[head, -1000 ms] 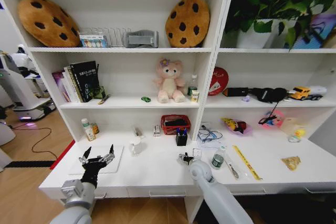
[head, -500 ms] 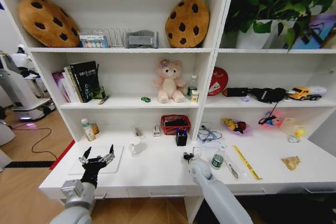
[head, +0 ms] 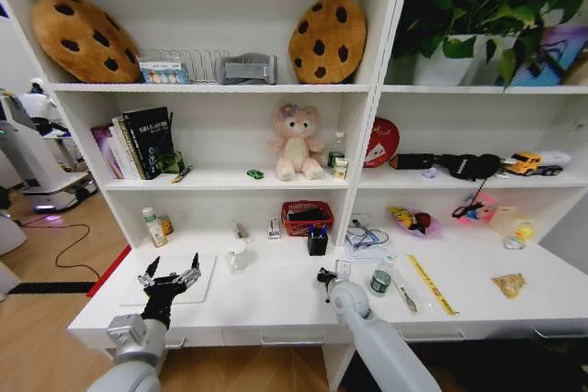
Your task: Organize the objects on the table.
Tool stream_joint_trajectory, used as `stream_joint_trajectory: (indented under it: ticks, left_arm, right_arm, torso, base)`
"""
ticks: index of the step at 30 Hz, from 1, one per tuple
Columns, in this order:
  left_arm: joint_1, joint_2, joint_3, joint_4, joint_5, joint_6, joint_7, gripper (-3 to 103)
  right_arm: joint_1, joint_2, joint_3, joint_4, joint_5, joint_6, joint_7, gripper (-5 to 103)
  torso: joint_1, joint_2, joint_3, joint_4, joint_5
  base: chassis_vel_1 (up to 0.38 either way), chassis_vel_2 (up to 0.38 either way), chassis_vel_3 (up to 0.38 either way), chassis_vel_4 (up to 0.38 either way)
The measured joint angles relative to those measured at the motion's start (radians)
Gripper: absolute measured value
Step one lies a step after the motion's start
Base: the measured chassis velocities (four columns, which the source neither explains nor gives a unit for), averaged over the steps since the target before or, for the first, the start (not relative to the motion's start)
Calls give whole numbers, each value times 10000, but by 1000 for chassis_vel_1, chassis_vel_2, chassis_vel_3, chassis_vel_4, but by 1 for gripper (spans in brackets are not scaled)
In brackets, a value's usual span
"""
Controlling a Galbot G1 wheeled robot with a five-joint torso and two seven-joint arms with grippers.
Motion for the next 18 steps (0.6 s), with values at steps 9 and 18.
stream_joint_trajectory:
  ticks: [9, 18]
  left_arm:
    - [0, 0, 0, 0, 0, 0, 0, 100]
    - [0, 0, 0, 0, 0, 0, 0, 100]
  right_arm:
    - [245, -184, 193, -276, -4953, 4209, -3840, 12]
    - [1589, 283, 814, -2666, -7593, 8159, -5533, 12]
  torso:
    - [3, -5, 3, 0, 2]
    - [4, -3, 2, 0, 0]
  base:
    - [0, 0, 0, 0]
    - [0, 0, 0, 0]
